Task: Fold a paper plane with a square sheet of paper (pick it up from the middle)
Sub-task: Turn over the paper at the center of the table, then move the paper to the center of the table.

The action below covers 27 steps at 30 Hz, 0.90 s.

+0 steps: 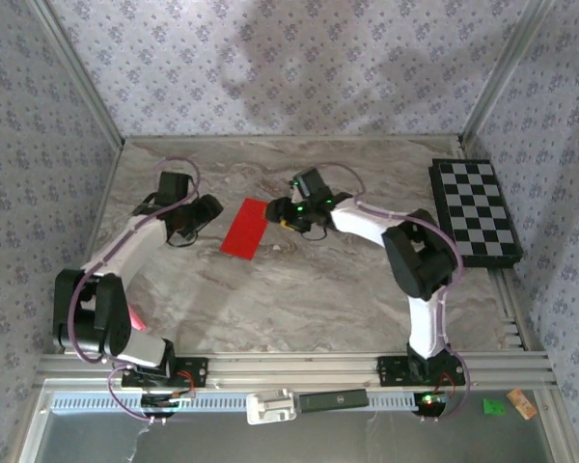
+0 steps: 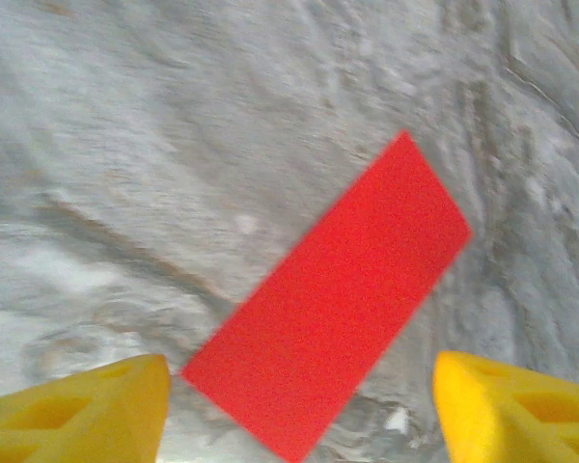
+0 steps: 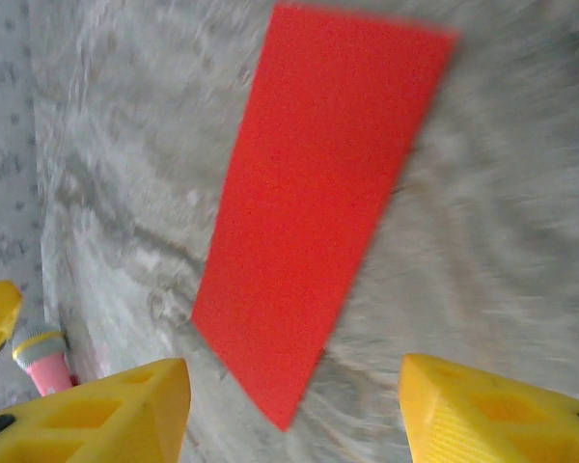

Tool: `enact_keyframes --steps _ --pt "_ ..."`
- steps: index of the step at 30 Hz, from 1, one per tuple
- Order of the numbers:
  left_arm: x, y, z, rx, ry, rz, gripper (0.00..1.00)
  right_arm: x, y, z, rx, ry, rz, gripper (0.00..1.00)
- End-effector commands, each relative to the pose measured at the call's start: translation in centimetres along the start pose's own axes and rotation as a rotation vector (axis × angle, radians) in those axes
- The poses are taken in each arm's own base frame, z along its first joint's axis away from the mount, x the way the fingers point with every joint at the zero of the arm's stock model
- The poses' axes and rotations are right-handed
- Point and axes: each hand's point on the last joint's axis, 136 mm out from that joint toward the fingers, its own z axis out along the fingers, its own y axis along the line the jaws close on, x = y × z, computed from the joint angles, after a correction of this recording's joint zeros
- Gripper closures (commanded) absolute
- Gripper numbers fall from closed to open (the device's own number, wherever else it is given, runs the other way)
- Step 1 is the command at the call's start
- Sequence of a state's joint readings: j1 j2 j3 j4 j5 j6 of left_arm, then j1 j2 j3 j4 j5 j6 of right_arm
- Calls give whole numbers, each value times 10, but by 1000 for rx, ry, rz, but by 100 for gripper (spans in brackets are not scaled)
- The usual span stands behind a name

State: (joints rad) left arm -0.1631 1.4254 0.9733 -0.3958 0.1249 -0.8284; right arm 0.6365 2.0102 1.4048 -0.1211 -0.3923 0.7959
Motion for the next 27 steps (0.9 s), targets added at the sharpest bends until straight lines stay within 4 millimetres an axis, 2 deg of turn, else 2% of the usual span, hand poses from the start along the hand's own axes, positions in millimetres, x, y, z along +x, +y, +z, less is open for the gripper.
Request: enact_keyframes --steps 1,4,5,9,14,18,23,27 --pt "-4 35 -10 -80 -39 -71 20 18 8 23 29 95 -14 41" --pt "-7 48 -16 -86 -63 -95 10 24 14 42 54 128 -38 41" --pt "-8 50 -17 -87 -66 -100 0 26 15 47 62 143 -42 41" --pt "-8 52 -18 -78 -69 -97 0 33 8 65 94 190 -50 42" --pt "-5 47 -14 -45 -41 -85 0 41 -7 70 145 242 -76 42" --pt "0 37 -8 3 5 -59 0 49 -34 55 245 299 -154 42" --pt "15 14 3 121 134 1 0 70 -89 6 419 452 -340 42" --pt "29 0 12 188 213 32 0 74 -114 -23 419 520 -435 42"
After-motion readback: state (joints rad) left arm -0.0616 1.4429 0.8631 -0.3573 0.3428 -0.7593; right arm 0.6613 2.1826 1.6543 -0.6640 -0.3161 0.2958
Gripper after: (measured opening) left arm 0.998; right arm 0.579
